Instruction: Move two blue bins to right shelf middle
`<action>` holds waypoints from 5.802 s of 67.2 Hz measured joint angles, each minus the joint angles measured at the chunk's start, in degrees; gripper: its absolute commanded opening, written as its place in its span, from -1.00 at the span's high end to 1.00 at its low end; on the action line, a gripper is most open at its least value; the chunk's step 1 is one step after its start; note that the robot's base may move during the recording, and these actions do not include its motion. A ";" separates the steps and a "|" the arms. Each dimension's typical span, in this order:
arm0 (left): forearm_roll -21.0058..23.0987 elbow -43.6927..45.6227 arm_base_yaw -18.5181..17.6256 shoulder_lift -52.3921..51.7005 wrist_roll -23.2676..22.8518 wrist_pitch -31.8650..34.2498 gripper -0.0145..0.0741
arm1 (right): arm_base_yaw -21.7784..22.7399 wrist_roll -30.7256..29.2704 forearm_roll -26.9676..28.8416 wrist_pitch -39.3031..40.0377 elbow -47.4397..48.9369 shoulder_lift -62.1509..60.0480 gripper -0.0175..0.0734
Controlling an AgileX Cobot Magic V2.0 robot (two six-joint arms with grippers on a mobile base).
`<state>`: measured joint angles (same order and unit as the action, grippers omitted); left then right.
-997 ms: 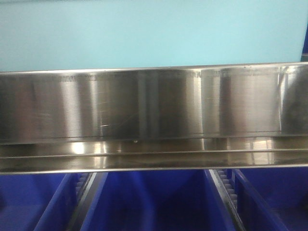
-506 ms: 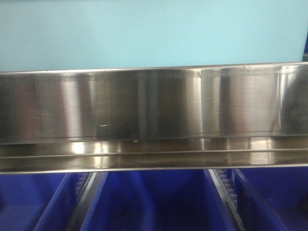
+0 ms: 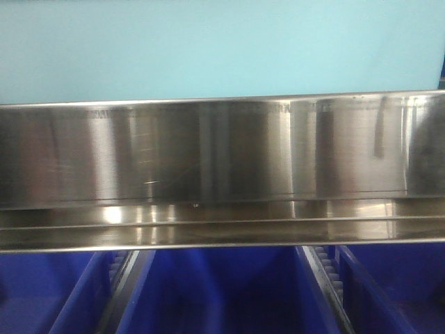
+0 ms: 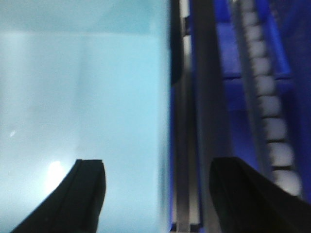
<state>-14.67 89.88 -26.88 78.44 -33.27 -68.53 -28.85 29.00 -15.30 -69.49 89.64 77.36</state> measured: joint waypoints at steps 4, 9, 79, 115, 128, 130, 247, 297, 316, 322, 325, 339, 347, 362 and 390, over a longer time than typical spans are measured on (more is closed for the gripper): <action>1.29 0.31 0.56 0.69 1.05 -0.65 -0.09 | 0.74 -0.87 2.58 -0.15 0.00 0.36 -0.15; 2.32 0.45 0.68 1.37 1.72 -1.15 -0.09 | 1.93 -1.58 4.63 -0.38 -0.10 0.57 -0.15; 6.60 -10.26 0.68 1.82 1.94 -1.65 -0.09 | 4.85 -2.74 9.35 -0.88 -11.35 -0.22 -0.15; 7.54 -10.26 0.68 1.95 1.94 -1.65 -0.09 | 4.85 -2.74 9.35 -0.88 -11.35 -0.22 -0.15; 7.54 -10.26 0.68 1.95 1.94 -1.65 -0.09 | 4.85 -2.74 9.35 -0.88 -11.35 -0.22 -0.08; 7.54 -10.26 0.68 2.00 1.94 -1.65 -0.09 | 4.85 -2.74 9.35 -0.88 -11.35 -0.22 -0.01; -3.32 5.54 0.68 3.22 2.84 4.29 0.92 | 4.85 -2.74 0.70 11.54 0.42 0.61 0.98; -9.51 7.11 0.68 3.22 -1.57 10.61 0.92 | 5.18 -2.62 -1.76 20.30 0.55 0.61 0.98; -9.76 7.11 0.68 3.22 -0.40 10.59 0.92 | 5.18 -2.62 -1.76 20.63 0.55 0.61 0.98; -9.76 7.11 0.68 3.22 2.40 10.49 0.92 | 5.18 -2.62 -1.76 20.63 0.55 0.61 0.98; -9.76 7.11 0.68 3.22 3.19 10.49 0.92 | 5.18 -2.54 -1.76 20.63 0.55 0.61 0.98; -9.39 7.11 0.68 3.22 3.91 10.49 0.92 | 5.18 -2.54 -1.76 20.63 0.55 0.61 0.98; -9.39 7.11 0.68 3.22 4.00 10.49 0.92 | 5.18 -2.54 -1.76 20.53 0.55 0.61 0.98; -9.26 7.11 0.68 3.22 4.12 10.49 0.92 | 5.18 -2.54 -1.76 20.32 0.55 0.61 0.98; -9.15 7.11 0.68 3.22 4.24 10.49 0.92 | 5.18 -2.54 -1.76 20.32 0.55 0.61 0.98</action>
<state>-23.82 96.99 -26.20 81.65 -29.03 -58.04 -23.68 26.47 -17.06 -49.18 90.19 77.97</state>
